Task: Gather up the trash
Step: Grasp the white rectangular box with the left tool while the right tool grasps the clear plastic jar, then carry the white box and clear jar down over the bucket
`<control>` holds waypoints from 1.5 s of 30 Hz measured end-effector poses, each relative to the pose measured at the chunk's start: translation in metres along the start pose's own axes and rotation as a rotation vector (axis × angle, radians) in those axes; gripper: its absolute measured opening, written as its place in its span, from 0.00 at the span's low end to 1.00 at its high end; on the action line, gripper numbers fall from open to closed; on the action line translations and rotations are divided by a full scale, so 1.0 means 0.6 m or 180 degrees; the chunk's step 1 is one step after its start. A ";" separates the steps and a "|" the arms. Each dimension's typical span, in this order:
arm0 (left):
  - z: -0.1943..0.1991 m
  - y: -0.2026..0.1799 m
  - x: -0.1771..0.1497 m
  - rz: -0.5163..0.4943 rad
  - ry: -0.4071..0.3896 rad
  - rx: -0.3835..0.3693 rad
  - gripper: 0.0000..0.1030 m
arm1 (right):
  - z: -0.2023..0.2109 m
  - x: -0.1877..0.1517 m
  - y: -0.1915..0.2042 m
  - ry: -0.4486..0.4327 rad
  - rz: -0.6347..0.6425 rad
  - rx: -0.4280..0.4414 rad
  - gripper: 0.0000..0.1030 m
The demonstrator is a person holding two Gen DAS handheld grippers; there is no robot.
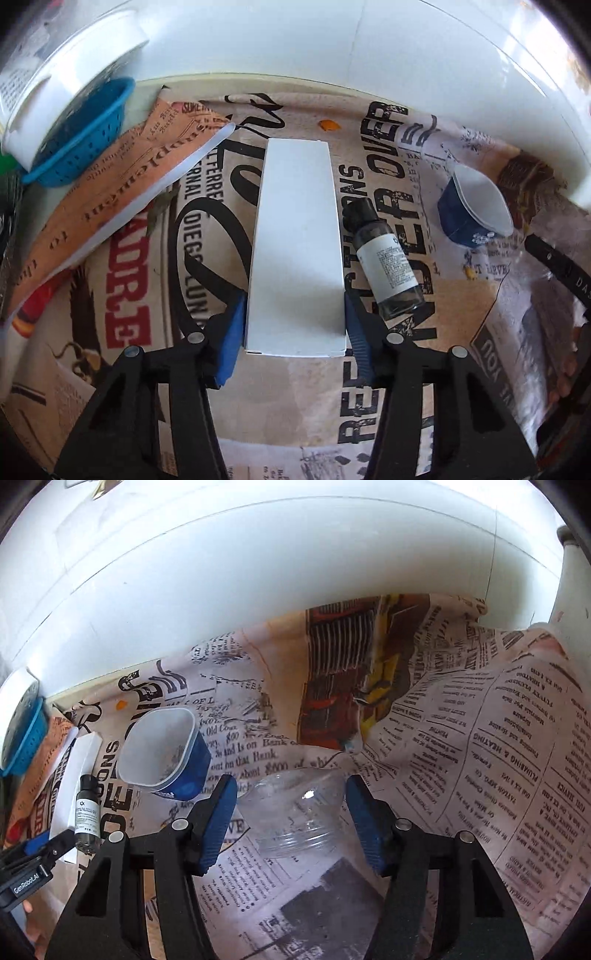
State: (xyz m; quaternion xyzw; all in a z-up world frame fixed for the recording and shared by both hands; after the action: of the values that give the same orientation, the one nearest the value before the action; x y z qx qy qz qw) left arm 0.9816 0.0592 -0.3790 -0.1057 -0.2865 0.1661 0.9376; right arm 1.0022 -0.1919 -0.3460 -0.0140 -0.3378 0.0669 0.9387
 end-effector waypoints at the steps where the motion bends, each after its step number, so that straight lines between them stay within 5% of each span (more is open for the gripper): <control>1: 0.001 -0.002 -0.003 -0.0053 0.0004 0.0021 0.50 | 0.007 -0.001 0.003 -0.0010 0.0013 0.0017 0.50; 15: 0.146 0.001 -0.072 -0.0487 -0.0154 -0.0095 0.49 | 0.169 -0.071 0.043 -0.0089 -0.0033 0.0289 0.44; 26: 0.251 0.103 -0.251 -0.0703 0.0202 -0.0120 0.48 | 0.331 -0.190 0.118 -0.0152 -0.0245 0.0427 0.44; 32: 0.264 0.141 -0.312 -0.0700 0.0332 0.0057 0.49 | 0.358 -0.226 0.144 -0.0065 -0.0267 0.0519 0.44; 39: 0.247 0.171 -0.321 -0.0484 0.0375 0.0107 0.49 | 0.366 -0.232 0.155 -0.0046 -0.0151 0.0559 0.44; 43: 0.243 0.182 -0.312 -0.0457 0.0259 0.0227 0.72 | 0.366 -0.234 0.152 -0.0024 -0.0109 0.0566 0.44; 45: 0.242 0.189 -0.313 -0.0378 0.0208 0.0161 0.69 | 0.363 -0.235 0.152 -0.0001 -0.0098 0.0574 0.44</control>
State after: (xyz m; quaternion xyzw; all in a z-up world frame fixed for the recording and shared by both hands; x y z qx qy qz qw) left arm 0.7237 0.1088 -0.3882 -0.0701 -0.2573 0.1139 0.9570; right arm 0.7456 -0.1246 -0.2736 0.0758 -0.3307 0.0826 0.9370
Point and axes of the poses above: each gripper's, at about its wrist camera, not at the fingertips, and z roughly against the way its jaws point, y to its left, x to its top, the point moved 7 cm from there along -z, roughly the way its jaws point, and after that the axes turned 13 degrees about -x, right-handed, at the moved point
